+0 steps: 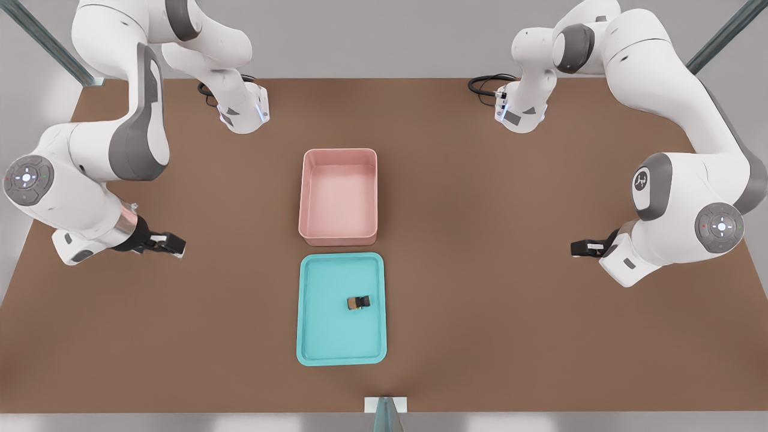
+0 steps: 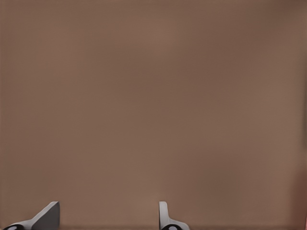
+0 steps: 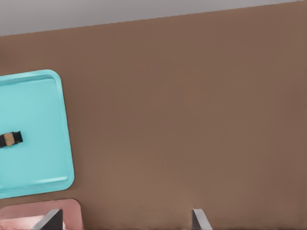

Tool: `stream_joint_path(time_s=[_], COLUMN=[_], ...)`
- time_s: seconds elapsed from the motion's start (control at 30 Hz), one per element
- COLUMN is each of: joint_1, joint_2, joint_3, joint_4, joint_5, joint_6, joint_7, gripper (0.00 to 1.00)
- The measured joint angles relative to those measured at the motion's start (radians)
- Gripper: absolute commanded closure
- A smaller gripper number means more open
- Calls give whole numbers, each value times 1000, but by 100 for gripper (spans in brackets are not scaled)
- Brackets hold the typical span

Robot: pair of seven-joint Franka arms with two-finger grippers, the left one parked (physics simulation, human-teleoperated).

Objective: The left arm remains still, and the right arm places the button from the box into the tray

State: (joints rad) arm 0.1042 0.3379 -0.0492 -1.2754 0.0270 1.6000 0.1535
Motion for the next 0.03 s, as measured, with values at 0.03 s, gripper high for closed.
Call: stream_joint_path(time_s=[0.03], joint_1=[-1], joint_2=[0], joint_3=[-1], joint_4=[0], joint_5=[-4], joint_6=[-16], joint_7=[-13], gripper=[0])
